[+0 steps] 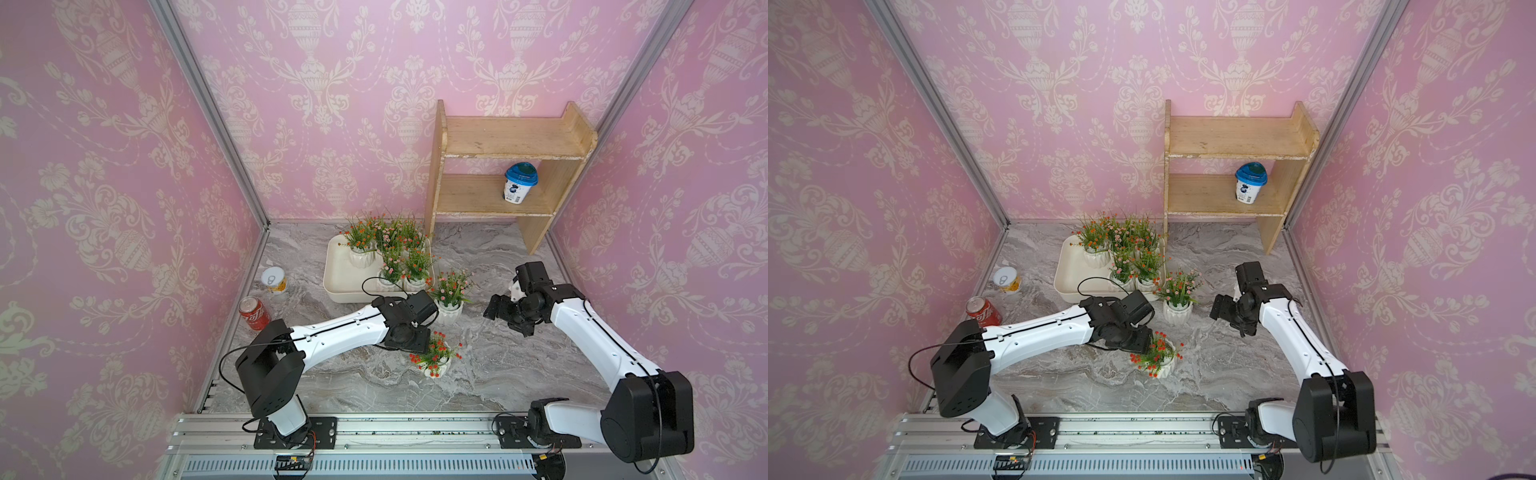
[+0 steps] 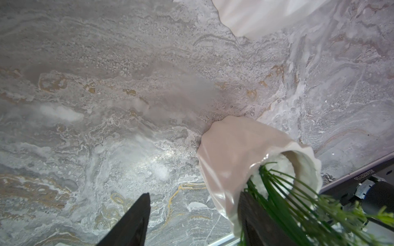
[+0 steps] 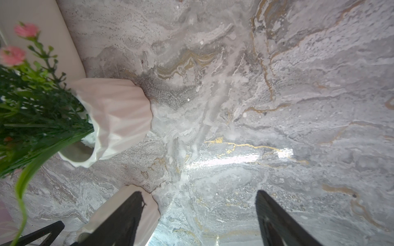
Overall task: Put the potted gypsophila into the storage box
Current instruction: Pick up the baby's breath potted plant from the center of the board.
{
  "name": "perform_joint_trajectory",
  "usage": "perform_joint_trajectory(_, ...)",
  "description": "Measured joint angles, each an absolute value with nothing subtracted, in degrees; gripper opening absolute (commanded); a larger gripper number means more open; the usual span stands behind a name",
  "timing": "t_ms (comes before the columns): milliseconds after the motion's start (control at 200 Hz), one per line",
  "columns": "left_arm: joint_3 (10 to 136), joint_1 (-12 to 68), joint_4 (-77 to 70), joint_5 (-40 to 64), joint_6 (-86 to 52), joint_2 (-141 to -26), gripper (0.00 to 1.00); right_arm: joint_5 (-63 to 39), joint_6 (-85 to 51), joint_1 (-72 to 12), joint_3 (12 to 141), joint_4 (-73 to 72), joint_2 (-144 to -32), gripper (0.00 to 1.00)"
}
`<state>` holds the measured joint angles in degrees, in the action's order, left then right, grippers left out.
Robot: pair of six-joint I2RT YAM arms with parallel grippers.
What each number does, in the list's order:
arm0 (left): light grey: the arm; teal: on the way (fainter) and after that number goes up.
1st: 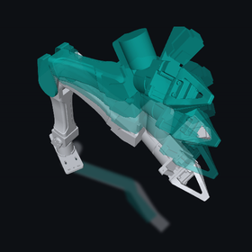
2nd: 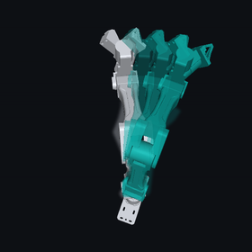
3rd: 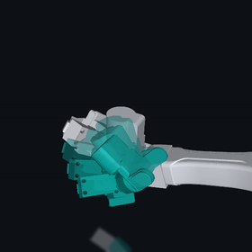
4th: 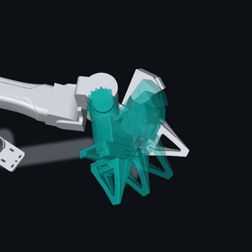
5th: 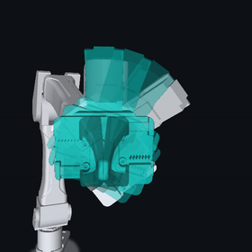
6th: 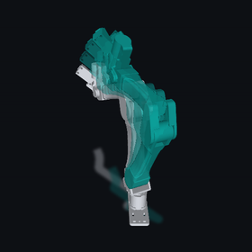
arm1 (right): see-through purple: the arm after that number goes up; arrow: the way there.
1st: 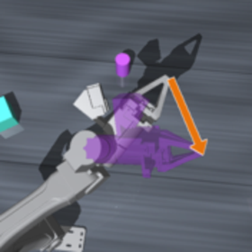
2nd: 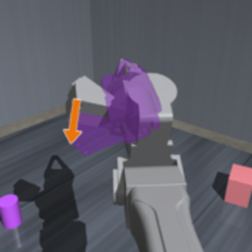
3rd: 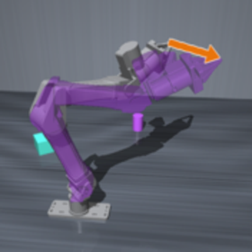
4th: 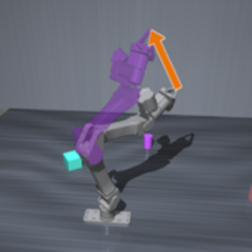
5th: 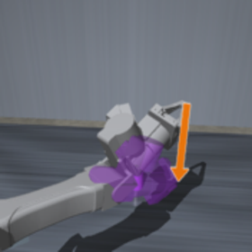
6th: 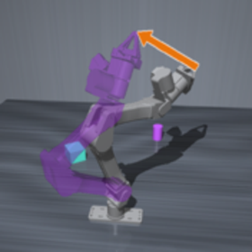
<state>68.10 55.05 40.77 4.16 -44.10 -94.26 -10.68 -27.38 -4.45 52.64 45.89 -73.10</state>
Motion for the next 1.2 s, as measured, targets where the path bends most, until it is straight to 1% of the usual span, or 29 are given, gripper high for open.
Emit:
perform_joint_trajectory(225,68.1,55.5,40.6,4.2,-44.1,-94.3,0.61,-10.7,-27.4,-4.5,52.5,45.8,-73.1,0.85)
perform_joint_trajectory(275,68.3,55.7,40.6,4.2,-44.1,-94.6,0.58,-10.7,-27.4,-4.5,52.4,45.8,-73.1,0.85)
perform_joint_trajectory(400,68.8,56.2,40.5,4.1,-44.2,-96.0,0.58,-10.7,-27.4,-4.4,51.9,45.7,-73.1,0.85)
perform_joint_trajectory(615,69.2,57.5,40.1,4.1,-44.2,-98.2,0.52,-10.6,-27.4,-4.5,51.8,45.7,-73.1,0.85)
perform_joint_trajectory(851,70.2,57.6,40.6,4.1,-44.2,-98.4,0.40,-10.6,-27.4,-4.4,51.8,45.7,-73.1,0.85)
perform_joint_trajectory(1071,72.2,57.6,42.3,3.6,-43.6,-99.0,0.22,-10.7,-27.4,-4.4,51.8,45.7,-73.1,0.85)
perform_joint_trajectory(1201,72.5,57.6,42.5,3.5,-43.3,-99.1,0.19,-10.7,-27.4,-4.4,51.8,45.7,-73.1,0.85)
